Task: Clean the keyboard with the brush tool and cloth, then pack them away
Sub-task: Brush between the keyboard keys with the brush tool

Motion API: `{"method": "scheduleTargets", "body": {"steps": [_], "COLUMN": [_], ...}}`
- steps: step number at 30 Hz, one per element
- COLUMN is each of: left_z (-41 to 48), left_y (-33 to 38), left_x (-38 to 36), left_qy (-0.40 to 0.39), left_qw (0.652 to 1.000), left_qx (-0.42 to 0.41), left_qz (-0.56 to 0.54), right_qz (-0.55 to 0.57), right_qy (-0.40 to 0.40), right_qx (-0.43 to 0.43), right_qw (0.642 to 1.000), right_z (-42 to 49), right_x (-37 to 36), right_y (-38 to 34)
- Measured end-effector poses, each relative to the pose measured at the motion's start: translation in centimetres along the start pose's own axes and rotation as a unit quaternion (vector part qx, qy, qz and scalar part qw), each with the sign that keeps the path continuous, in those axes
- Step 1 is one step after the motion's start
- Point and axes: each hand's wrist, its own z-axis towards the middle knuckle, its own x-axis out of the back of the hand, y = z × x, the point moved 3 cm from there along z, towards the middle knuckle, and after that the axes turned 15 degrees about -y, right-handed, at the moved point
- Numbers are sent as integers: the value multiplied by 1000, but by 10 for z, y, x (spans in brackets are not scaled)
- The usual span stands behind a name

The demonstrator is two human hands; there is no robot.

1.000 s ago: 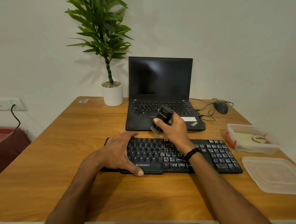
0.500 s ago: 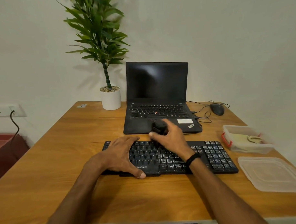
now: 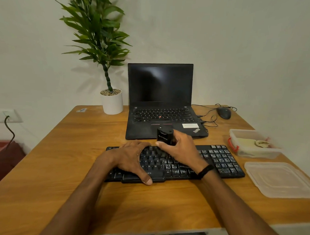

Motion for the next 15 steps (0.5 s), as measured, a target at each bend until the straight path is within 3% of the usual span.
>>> {"method": "scheduleTargets", "body": {"steps": [1, 4, 5, 8, 9, 13, 15], "left_z": [0, -2, -3, -3, -2, -1, 0], "left_y": [-1, -1, -2, -3, -3, -4, -6], "left_x": [0, -1, -3, -4, -3, -7, -8], "left_qy": [6, 7, 6, 8, 11, 8, 11], "left_qw": [1000, 1000, 1000, 1000, 1000, 1000, 1000], "left_qx": [-3, -5, -4, -7, -10, -15, -18], "left_qz": [0, 1, 1, -4, -4, -6, -8], "right_qz": [6, 136, 136, 26, 25, 125, 67], "right_qy": [-4, -141, -150, -27, -21, -127, -56], "right_qx": [0, -24, -18, -13, -10, 4, 13], "right_qw": [1000, 980, 979, 999, 999, 984, 996], "right_z": [1, -4, -6, -4, -4, -15, -14], "right_x": [3, -6, -10, -1, 2, -8, -2], "right_y": [2, 5, 3, 0, 2, 0, -1]}}
